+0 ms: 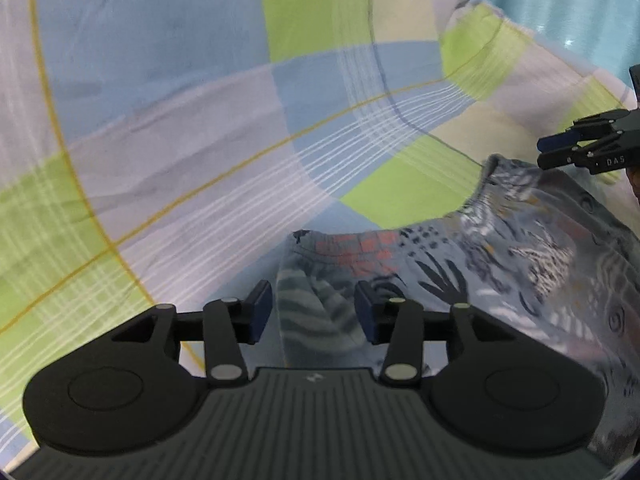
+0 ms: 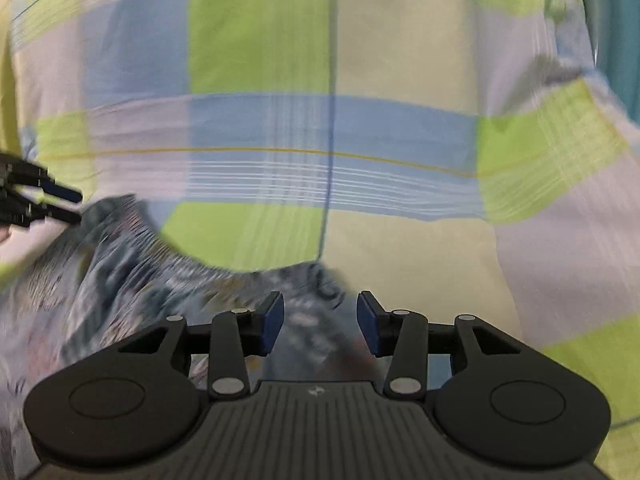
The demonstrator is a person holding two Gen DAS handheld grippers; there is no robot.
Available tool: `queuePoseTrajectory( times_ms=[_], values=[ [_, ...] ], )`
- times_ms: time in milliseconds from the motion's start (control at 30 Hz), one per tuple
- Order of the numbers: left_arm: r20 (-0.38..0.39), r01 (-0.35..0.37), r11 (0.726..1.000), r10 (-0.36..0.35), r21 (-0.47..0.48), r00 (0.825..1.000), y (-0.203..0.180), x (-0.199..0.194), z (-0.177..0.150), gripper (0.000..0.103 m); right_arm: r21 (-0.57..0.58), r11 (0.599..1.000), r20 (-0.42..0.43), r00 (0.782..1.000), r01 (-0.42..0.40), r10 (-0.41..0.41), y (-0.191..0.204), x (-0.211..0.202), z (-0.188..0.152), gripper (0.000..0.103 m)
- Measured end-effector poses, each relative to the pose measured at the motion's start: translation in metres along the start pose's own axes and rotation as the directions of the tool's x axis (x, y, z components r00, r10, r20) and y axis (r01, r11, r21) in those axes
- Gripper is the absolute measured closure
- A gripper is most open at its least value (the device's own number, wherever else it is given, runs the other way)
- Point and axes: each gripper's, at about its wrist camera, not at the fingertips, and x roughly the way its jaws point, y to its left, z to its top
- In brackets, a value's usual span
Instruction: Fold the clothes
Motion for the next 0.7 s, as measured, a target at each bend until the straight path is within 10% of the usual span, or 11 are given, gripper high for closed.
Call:
queuePoseTrajectory(
  times_ms=[267, 367, 467, 533, 700],
  values=[
    [-0.141, 0.088, 0.982, -0.113, -0.168, 0.984, 0.034, 0.033, 0.021, 0.045, 0.031, 0.989, -0.149, 0.978, -0.142, 0.145, -0.022, 0.045, 0.029, 0.053],
    [-0.162, 0.109, 0.969, -0.147, -0.224, 0.976, 0.041, 0.043, 0.025, 0.056, 0.025, 0.986, -0.205, 0.965, -0.163, 0.165, -0.022, 0.062, 0.032, 0.053],
    [-0.179, 0.115, 0.970, -0.154, -0.213, 0.972, 0.040, 0.047, 0.031, 0.095, 0.052, 0.978, -0.236, 0.949, -0.202, 0.209, -0.028, 0.071, 0.035, 0.053],
    [-0.183, 0.109, 0.977, -0.143, -0.183, 0.973, 0.034, 0.045, 0.032, 0.101, 0.083, 0.970, -0.249, 0.938, -0.227, 0.241, -0.033, 0.073, 0.037, 0.087],
    [-0.130, 0.064, 0.989, -0.082, -0.135, 0.988, 0.028, 0.020, 0.036, 0.103, 0.050, 0.973, -0.243, 0.942, -0.226, 0.231, -0.029, 0.059, 0.054, 0.092]
  ],
)
